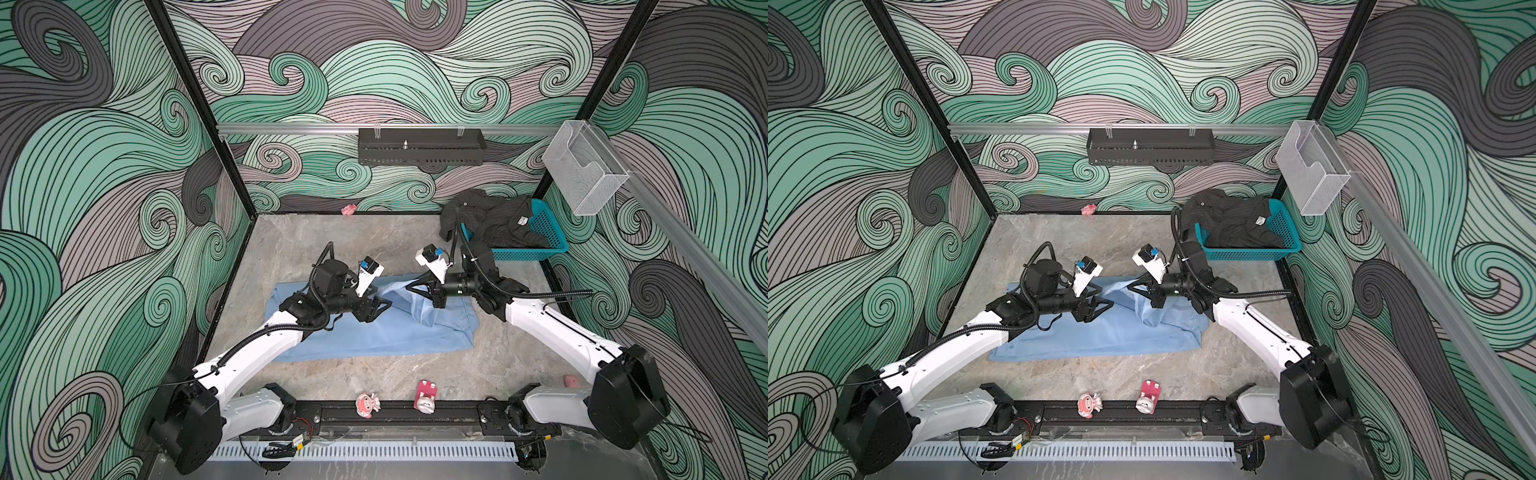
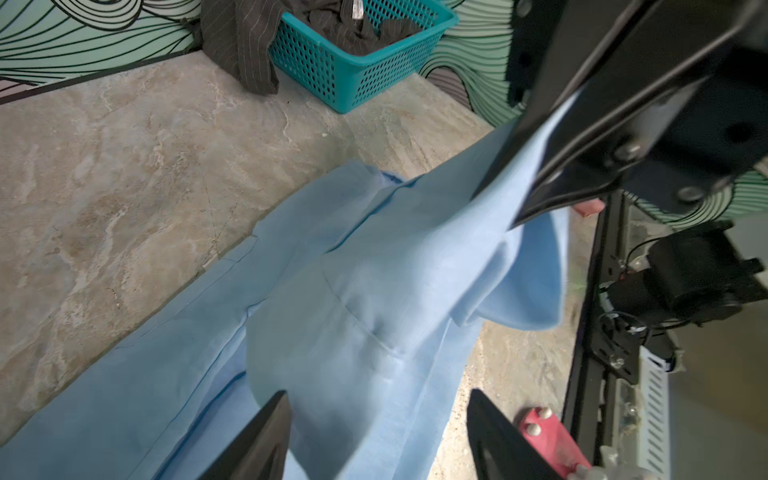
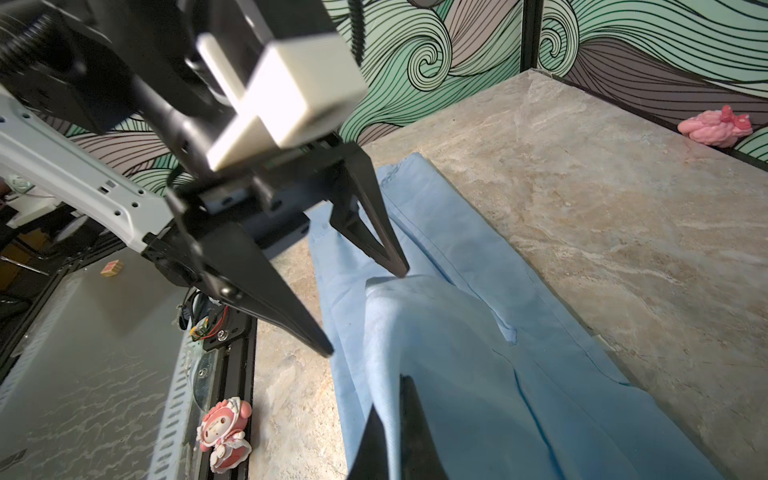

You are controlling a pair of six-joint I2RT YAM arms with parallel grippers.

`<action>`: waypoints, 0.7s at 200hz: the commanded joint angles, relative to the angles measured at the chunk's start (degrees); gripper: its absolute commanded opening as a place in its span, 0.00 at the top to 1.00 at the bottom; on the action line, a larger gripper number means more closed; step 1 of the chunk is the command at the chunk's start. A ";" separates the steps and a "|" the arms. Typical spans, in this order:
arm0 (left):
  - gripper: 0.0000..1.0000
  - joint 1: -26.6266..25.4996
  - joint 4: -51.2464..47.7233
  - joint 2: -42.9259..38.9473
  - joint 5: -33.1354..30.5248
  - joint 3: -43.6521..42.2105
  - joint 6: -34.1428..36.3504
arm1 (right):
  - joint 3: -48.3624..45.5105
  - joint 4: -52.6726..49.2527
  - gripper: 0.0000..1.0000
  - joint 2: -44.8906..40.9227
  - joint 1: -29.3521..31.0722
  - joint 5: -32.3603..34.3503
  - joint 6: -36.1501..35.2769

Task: Fold and stack the long sleeve shirts

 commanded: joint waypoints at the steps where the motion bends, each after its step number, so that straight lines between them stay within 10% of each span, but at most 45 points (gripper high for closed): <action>1: 0.34 -0.19 2.42 2.46 -3.15 2.36 3.03 | -0.82 1.98 1.00 -1.19 -0.37 -3.41 1.45; 49: 0.57 -0.23 0.30 9.24 -5.25 8.24 4.93 | -0.98 1.36 1.00 -1.07 -0.37 -3.98 1.37; 76: 0.91 -0.21 -1.06 8.49 -4.98 9.12 6.15 | -0.95 0.45 1.00 -0.95 -0.32 -2.25 1.43; 99: 1.00 -0.24 -11.39 5.04 -7.69 11.37 8.24 | 0.53 -2.18 0.61 -1.36 -0.54 0.44 2.19; 140: 1.00 -0.36 -33.68 -6.04 -11.78 14.58 7.40 | 2.60 -4.39 0.42 -5.41 -0.73 4.71 6.26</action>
